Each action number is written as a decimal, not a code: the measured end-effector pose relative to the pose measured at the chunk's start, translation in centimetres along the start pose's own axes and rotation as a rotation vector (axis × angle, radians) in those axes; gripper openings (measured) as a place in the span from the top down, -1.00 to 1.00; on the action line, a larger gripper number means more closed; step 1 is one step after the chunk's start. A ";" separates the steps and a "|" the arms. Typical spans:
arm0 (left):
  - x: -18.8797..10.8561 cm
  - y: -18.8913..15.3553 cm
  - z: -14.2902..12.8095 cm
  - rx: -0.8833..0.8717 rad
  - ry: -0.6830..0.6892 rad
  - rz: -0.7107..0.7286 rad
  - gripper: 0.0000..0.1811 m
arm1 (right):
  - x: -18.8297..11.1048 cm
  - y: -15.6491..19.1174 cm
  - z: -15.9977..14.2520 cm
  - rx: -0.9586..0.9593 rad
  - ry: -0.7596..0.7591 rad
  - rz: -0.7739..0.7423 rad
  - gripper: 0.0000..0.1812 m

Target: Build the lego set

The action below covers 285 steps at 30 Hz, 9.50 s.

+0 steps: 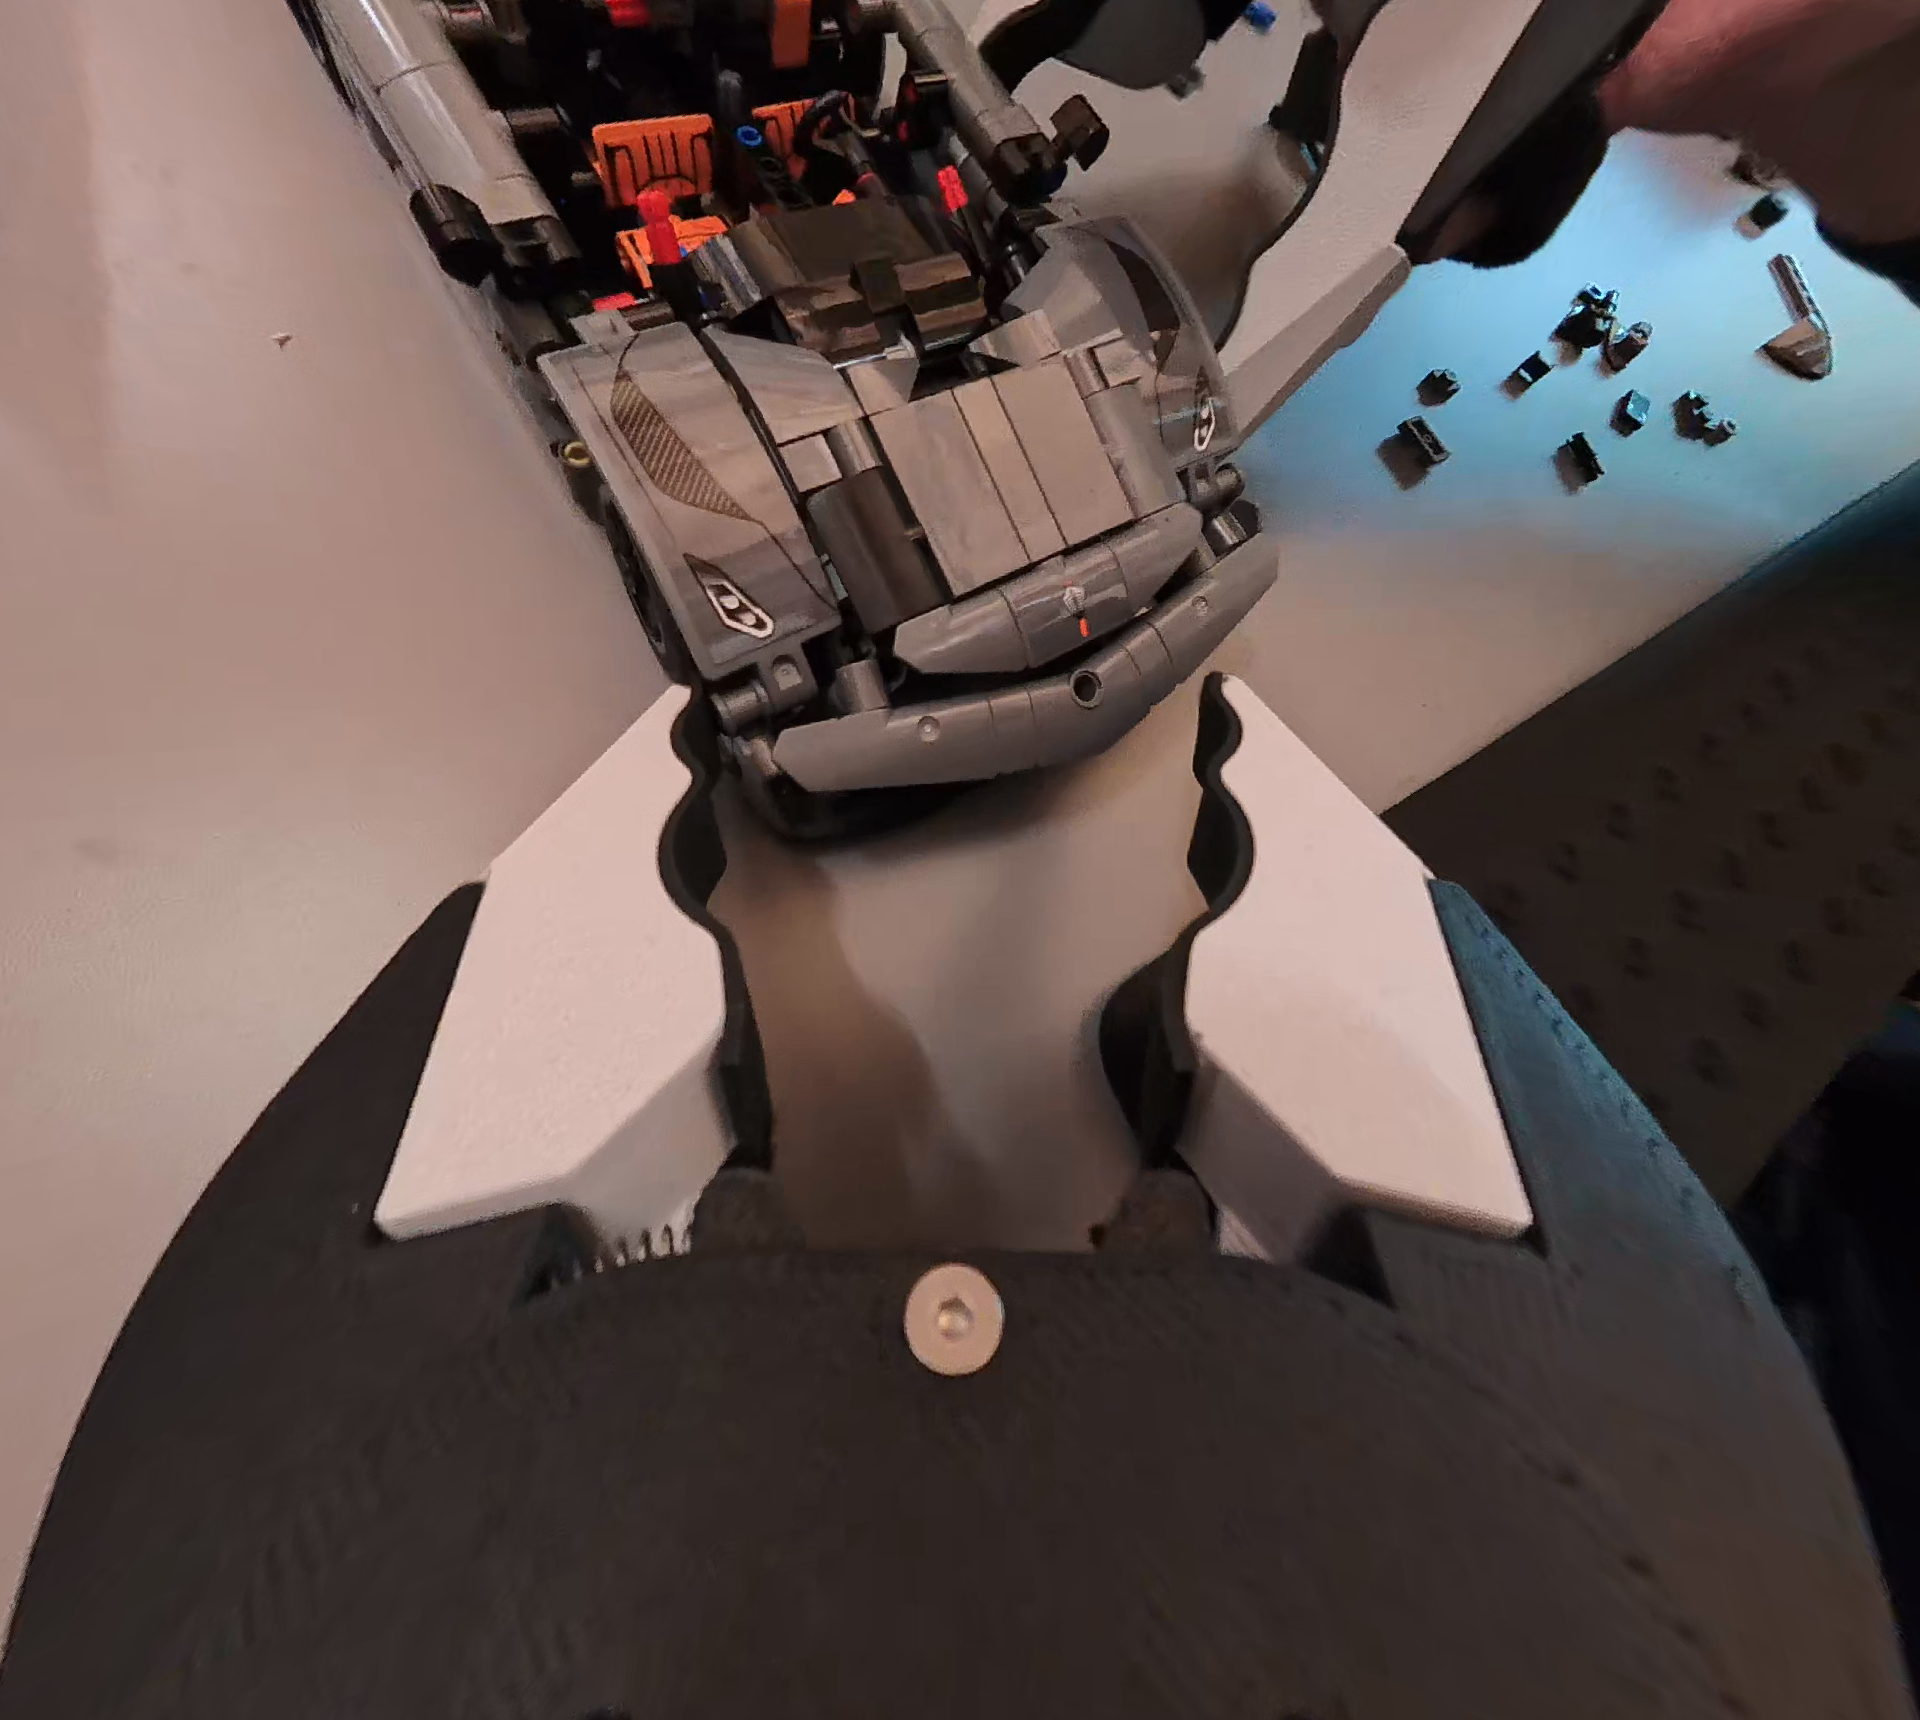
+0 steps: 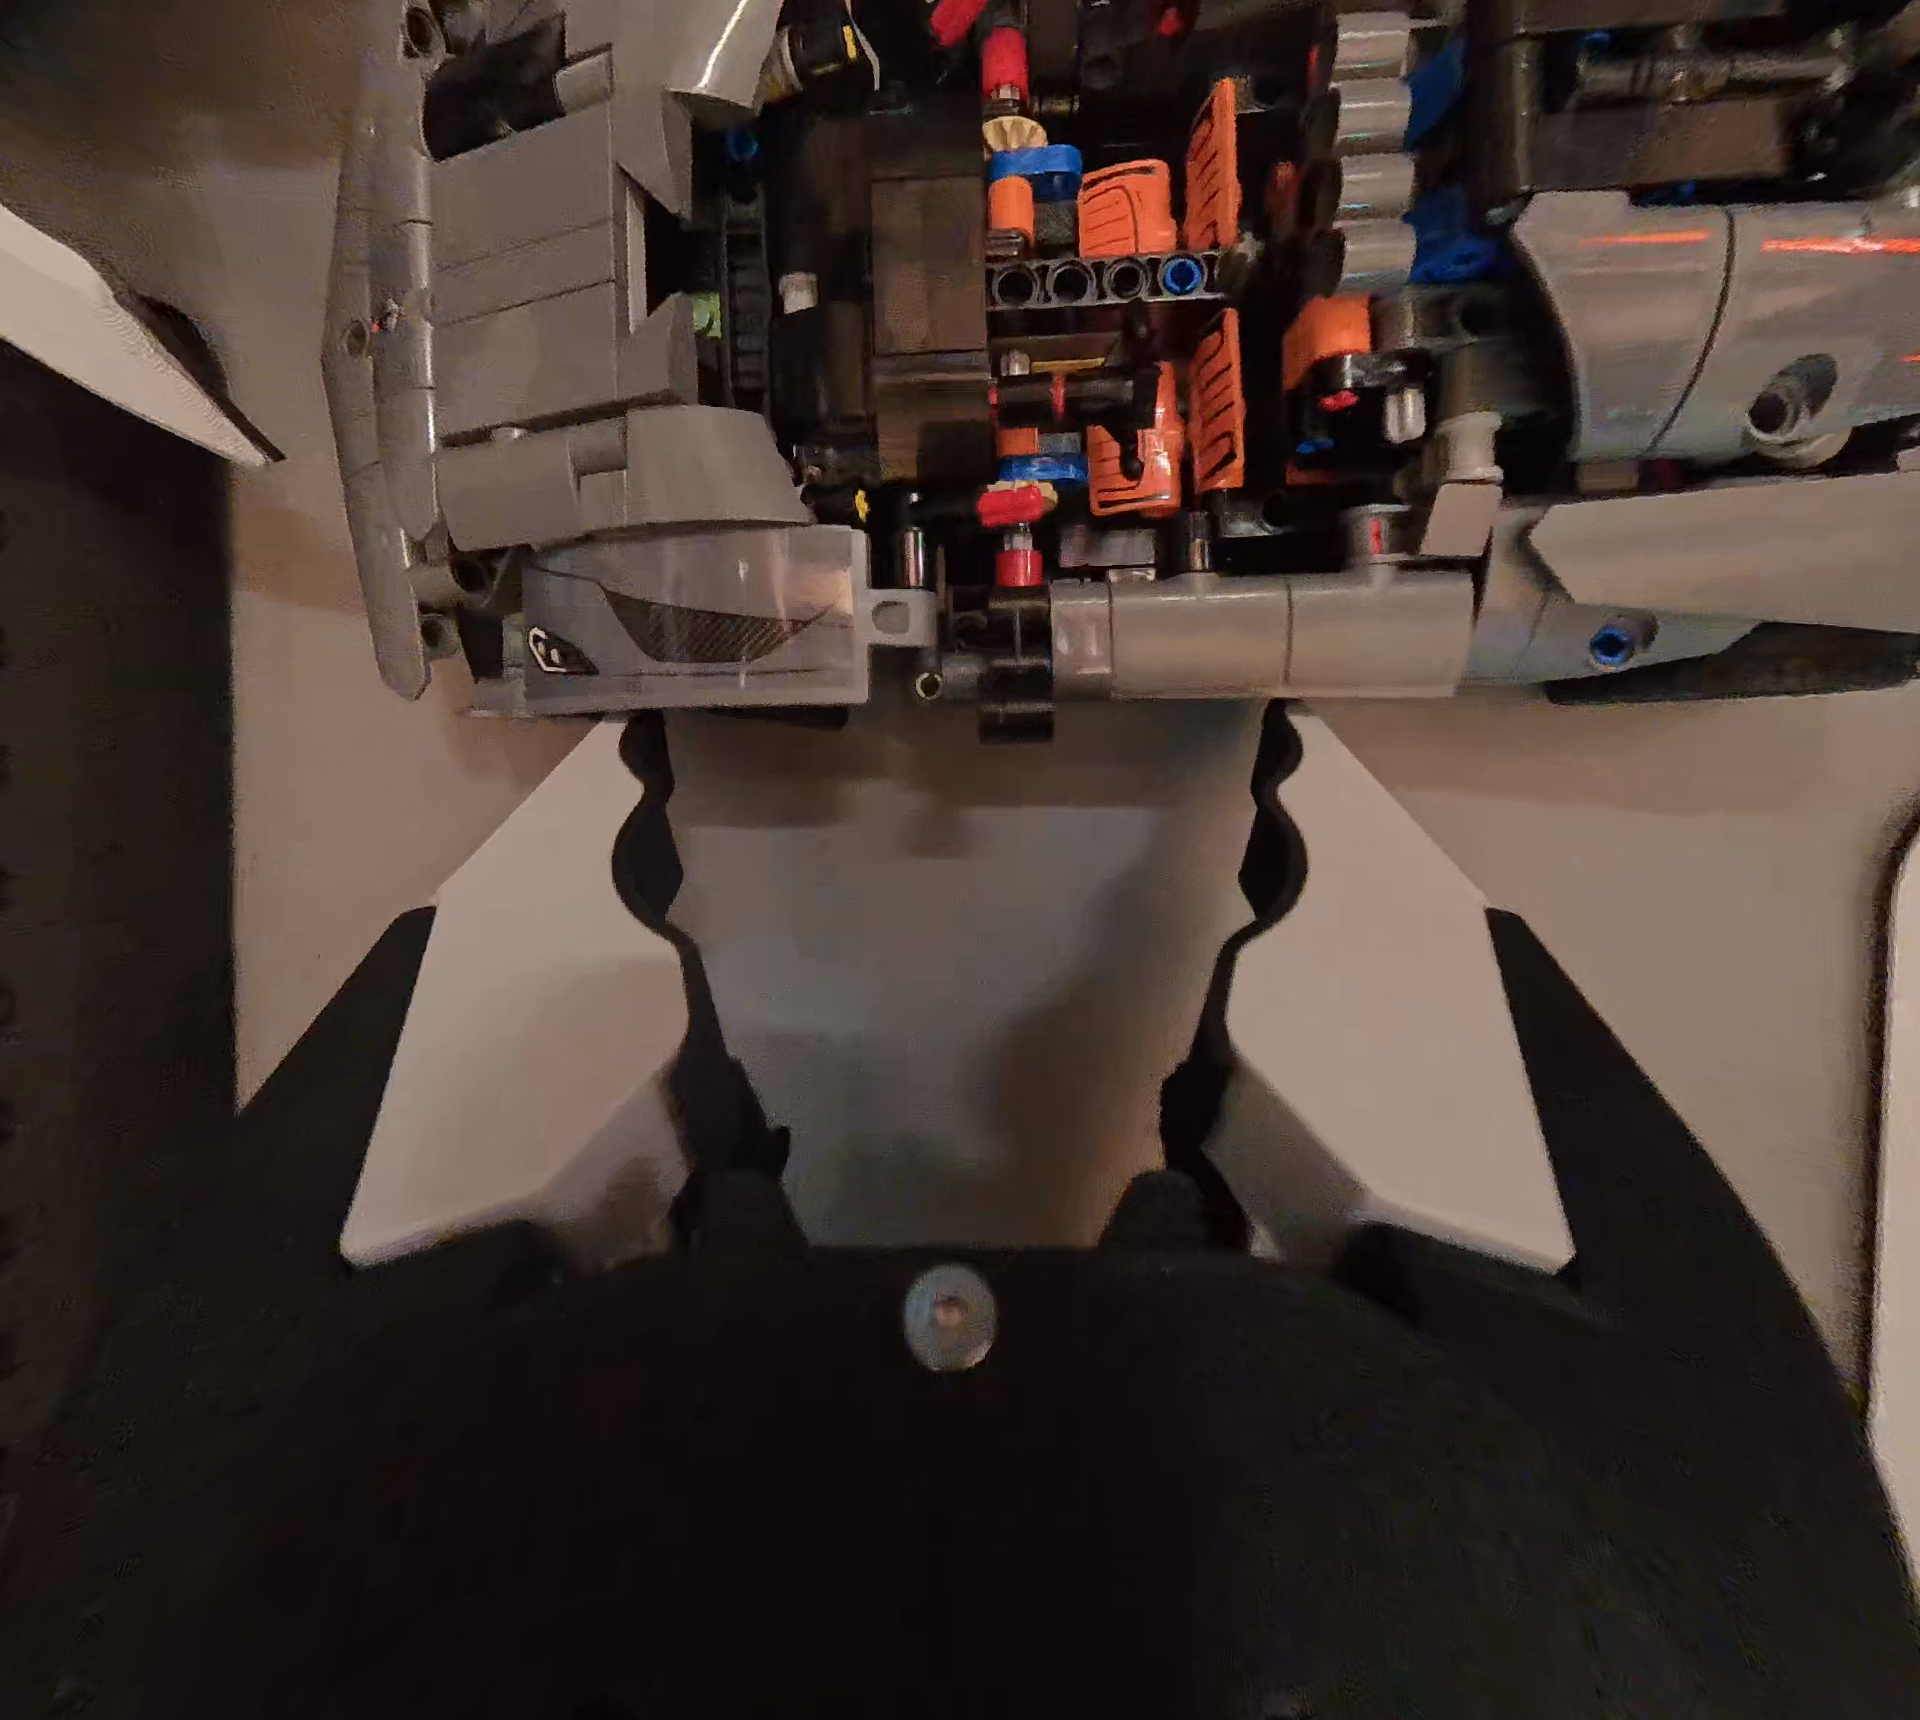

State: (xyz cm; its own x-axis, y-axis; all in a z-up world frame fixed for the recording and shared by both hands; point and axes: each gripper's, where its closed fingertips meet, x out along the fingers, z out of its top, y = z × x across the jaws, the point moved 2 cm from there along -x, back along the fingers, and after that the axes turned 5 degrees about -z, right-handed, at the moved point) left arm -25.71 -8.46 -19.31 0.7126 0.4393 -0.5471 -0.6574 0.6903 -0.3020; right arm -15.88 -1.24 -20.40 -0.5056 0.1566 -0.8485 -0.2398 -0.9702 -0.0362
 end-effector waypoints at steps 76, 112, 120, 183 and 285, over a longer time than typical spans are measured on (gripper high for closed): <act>18.6 -19.3 21.5 0.770 -0.352 -0.100 0.36 | -22.2 -12.0 -30.5 0.593 -0.202 -0.415 0.85; 21.5 -21.1 16.4 0.642 -0.087 -0.426 0.92 | -21.4 -5.7 -16.1 0.148 -0.525 -0.363 0.48; 21.4 -18.9 16.3 0.543 -0.040 -0.459 1.00 | -22.4 -6.5 -18.7 0.079 -0.407 -0.497 0.55; 22.0 -20.7 13.2 0.076 0.210 -0.958 0.88 | -18.8 -1.8 -19.4 -0.383 -0.121 -0.534 0.82; 25.0 -22.6 12.6 1.300 -0.008 -0.189 0.82 | -19.4 -0.8 -24.3 0.430 -0.285 0.268 0.97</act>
State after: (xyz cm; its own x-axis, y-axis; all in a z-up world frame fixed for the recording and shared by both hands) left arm 10.02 -5.86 -16.34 0.7712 0.2756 -0.5738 0.1635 0.7854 0.5970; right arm 14.30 -8.00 -16.75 -0.7837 0.0173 -0.6209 -0.3576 -0.8299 0.4283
